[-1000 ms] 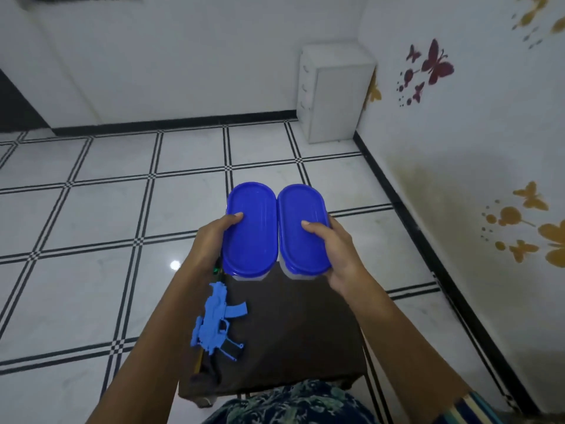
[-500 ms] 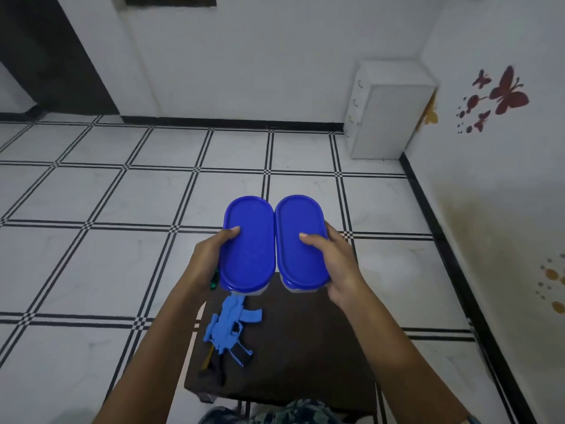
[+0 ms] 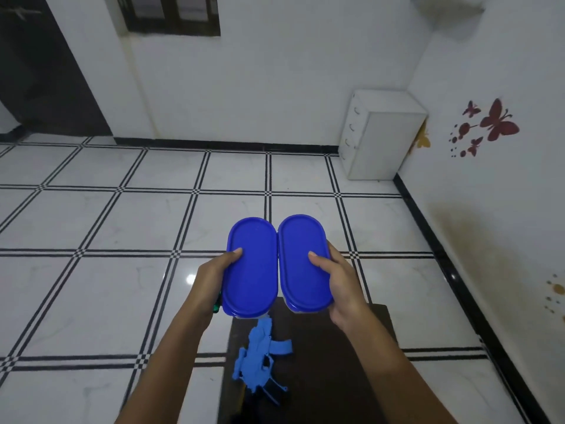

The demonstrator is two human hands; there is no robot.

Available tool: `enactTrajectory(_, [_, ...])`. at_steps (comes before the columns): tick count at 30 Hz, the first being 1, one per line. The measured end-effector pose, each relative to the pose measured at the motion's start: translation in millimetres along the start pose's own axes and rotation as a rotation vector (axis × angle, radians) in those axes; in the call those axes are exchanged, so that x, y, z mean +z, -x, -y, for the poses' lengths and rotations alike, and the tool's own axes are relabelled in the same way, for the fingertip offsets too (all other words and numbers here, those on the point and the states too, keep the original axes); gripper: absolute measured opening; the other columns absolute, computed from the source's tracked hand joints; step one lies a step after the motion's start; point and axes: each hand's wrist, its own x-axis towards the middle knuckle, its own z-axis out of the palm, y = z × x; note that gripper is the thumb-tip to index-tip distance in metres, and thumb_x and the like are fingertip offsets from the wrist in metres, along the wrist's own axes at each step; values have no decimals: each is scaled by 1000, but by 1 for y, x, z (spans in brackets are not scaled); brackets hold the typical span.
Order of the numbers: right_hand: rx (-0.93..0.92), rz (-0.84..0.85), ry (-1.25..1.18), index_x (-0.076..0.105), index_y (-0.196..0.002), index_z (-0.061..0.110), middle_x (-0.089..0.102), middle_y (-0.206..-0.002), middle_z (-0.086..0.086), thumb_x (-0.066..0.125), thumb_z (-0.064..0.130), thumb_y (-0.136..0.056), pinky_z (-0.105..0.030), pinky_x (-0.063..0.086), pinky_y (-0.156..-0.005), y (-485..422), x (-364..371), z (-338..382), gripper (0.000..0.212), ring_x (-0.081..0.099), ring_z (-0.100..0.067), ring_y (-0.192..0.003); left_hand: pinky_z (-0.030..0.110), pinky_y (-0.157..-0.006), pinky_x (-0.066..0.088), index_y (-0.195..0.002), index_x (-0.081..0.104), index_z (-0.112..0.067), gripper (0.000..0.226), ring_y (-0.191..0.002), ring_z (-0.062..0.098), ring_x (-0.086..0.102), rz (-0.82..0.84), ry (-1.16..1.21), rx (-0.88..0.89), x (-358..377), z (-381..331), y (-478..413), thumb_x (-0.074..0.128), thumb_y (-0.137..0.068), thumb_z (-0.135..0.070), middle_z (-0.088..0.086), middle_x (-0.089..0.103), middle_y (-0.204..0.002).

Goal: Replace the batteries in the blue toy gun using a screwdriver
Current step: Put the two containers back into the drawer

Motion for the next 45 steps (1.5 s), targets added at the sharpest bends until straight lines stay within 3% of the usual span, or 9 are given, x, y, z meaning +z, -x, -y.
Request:
enactTrajectory(2, [-17,-25,-25,63,-123,27,70,-115,-3,67,15,-88,-48,60,-79,4,31,-15,37,66,-31,-104,32,-60,56,-106,65,-11,31,-91,32,69,24,-22,2,-32,-7,-7,66,-84,-33,11,72,-100])
enactTrajectory(8, [-31,-85,-95,63,-124,24,68,-118,-7,67,14,-88,-54,58,-82,18,132,-59,37,65,-34,-106,49,-83,54,-107,66,-10,35,-95,35,68,56,-72,11,-136,-40,-26,67,-83,-36,12,72,-104])
enactTrajectory(20, [-19,-23,-87,59,-127,22,67,-120,-9,69,15,-86,-58,55,-85,7,283,-94,43,65,-37,-107,35,-64,55,-110,63,-10,33,-97,35,66,-9,16,0,-272,-99,-45,65,-86,-33,14,69,-107])
enactTrajectory(31, [5,-11,-107,61,-126,23,67,-120,-7,71,17,-85,-55,57,-83,-65,332,-93,42,64,-36,-109,30,-55,54,-102,63,-14,23,-87,29,66,20,-1,-10,-295,-139,-114,63,-87,-32,11,69,-102])
enactTrajectory(38, [-3,-95,-102,59,-127,23,65,-122,-6,69,17,-87,-54,57,-83,-171,359,-68,42,64,-34,-108,34,-64,53,-104,63,-15,26,-96,32,65,37,-50,-18,-282,-180,-230,63,-86,-34,11,69,-107])
enactTrajectory(43, [-38,-126,-89,56,-133,25,62,-127,-3,67,19,-89,-49,58,-85,-265,384,-23,46,61,-31,-111,42,-76,54,-98,63,-18,22,-97,32,65,39,-118,-12,-258,-240,-329,64,-86,-37,9,69,-108])
enactTrajectory(45, [-63,-124,-95,55,-134,25,63,-127,-2,65,19,-90,-48,58,-85,-302,395,-1,46,62,-30,-111,40,-74,54,-99,63,-18,23,-98,33,65,57,-119,0,-248,-266,-365,64,-86,-36,9,68,-109])
